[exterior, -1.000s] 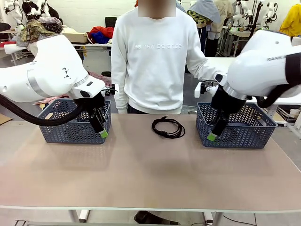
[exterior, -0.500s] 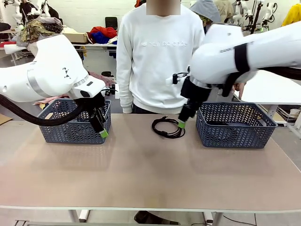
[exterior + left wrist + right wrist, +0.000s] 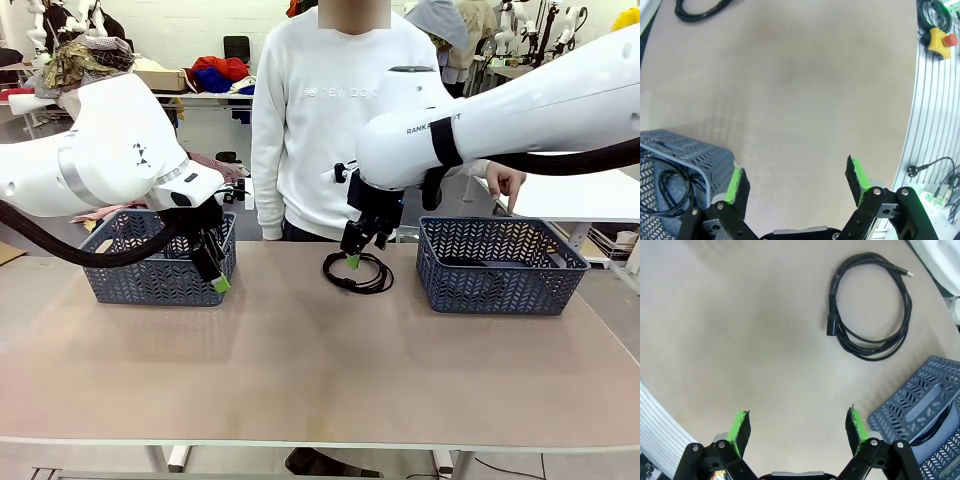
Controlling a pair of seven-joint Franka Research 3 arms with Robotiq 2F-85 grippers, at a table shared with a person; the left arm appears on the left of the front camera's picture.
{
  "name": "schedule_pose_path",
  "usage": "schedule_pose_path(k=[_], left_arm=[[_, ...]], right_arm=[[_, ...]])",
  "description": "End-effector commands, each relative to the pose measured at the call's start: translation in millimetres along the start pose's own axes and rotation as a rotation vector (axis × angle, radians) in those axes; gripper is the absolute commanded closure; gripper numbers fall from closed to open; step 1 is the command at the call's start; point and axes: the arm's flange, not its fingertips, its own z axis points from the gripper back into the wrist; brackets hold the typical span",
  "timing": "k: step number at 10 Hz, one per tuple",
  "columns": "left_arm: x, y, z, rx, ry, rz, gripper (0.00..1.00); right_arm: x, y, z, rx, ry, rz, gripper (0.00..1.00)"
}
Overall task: Organize the cables according to human instructions.
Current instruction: Pick up a bundle of cables and place it in the basket indicated by the human.
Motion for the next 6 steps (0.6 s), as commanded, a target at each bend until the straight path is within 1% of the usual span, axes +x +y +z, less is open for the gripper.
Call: schedule_pose_path(k=[1,2,6], left_arm=[[-1.4,0.0,1.7,0.0,0.005,0.005,0.0],[-1.4,0.0,1.7,0.0,0.005,0.005,0.0],[-1.4,0.0,1.7,0.0,0.005,0.005,0.0]], right_arm=[[0.1,-2.8,10.5,0.009,-0.003,-0.008,0.0],[0.0,0.0,0.0,0.0,0.0,0.0,0.0],[0.0,0.0,0.0,0.0,0.0,0.0,0.0]])
